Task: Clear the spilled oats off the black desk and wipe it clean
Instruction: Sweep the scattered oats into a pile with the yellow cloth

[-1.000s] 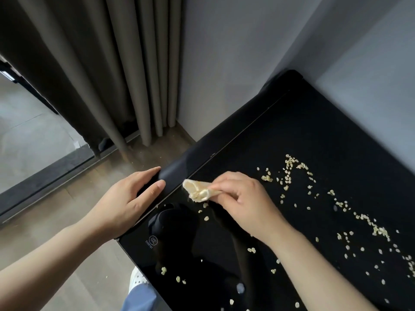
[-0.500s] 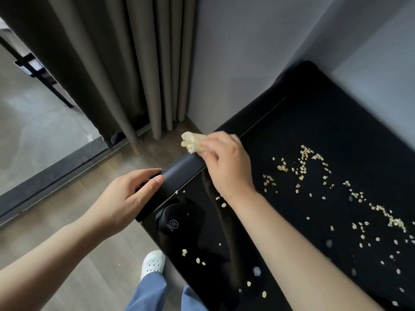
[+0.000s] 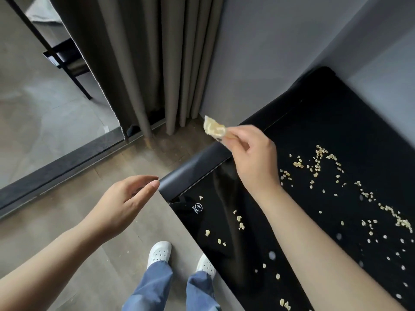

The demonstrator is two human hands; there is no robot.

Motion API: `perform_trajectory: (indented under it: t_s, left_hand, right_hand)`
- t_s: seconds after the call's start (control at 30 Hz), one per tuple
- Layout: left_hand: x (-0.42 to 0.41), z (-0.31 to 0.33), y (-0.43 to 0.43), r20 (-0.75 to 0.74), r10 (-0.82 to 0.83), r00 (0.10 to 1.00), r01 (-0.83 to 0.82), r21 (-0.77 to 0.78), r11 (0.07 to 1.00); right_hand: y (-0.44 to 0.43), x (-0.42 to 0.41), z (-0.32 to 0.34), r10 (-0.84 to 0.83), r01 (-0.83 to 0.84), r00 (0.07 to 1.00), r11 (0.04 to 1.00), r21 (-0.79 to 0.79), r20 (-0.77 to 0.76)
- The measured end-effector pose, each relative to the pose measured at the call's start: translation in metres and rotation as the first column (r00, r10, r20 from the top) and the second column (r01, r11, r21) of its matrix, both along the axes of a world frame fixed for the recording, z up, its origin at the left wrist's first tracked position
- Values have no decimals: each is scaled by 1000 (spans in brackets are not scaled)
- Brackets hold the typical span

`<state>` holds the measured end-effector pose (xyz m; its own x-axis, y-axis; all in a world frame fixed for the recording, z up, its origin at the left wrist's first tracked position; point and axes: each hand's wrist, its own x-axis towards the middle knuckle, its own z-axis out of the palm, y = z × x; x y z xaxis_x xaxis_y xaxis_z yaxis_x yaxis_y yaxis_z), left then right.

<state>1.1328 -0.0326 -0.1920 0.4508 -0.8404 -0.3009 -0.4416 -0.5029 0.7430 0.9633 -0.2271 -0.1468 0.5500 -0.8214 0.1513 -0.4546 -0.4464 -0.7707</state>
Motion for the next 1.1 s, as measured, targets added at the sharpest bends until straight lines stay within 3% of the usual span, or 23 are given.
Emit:
perform_trajectory:
  t_s: [0.17,0.27,0.4,0.53,0.6,0.8,0.87,0.93,1.0,1.1]
  left_hand:
    - [1,0,12,-22,57,998,-57,5,998]
    - [10,2,22,-12,80,997,-80,5,997]
    - [21,1,37,-8,113,994,-113,30,993]
    - [22,8,44,3,124,992,-124,52,991]
    - [19,13,42,2,122,993,-122,57,991]
    - [3,22,33,19,83,996,-84,49,995]
    - [-2,26,22,36,78,996,-79,30,996]
    - [-5,29,10,61,69,996,-69,5,998]
    - [-9,31,-3,91,51,995,-51,0,999]
    - [-18,34,-24,116,28,993,-25,-25,999]
  right_hand:
    - [19,41,-42,123,-163,965,973,-162,-232]
    - [56,32,-49,205,-236,964,954,-186,-170]
    - [94,5,-51,304,-305,951,952,-29,-50]
    - [113,-23,-41,473,-464,868,881,91,-153]
    - [112,-33,-30,507,-466,846,853,236,-163]
    - [86,-53,17,221,-229,973,860,456,71]
    - [63,-50,27,122,-151,988,903,403,96]
    - [39,-42,23,77,-79,997,970,231,18]
    - [21,-34,7,79,-72,992,995,68,-99]
    - [18,-37,-13,106,-109,972,994,0,-210]
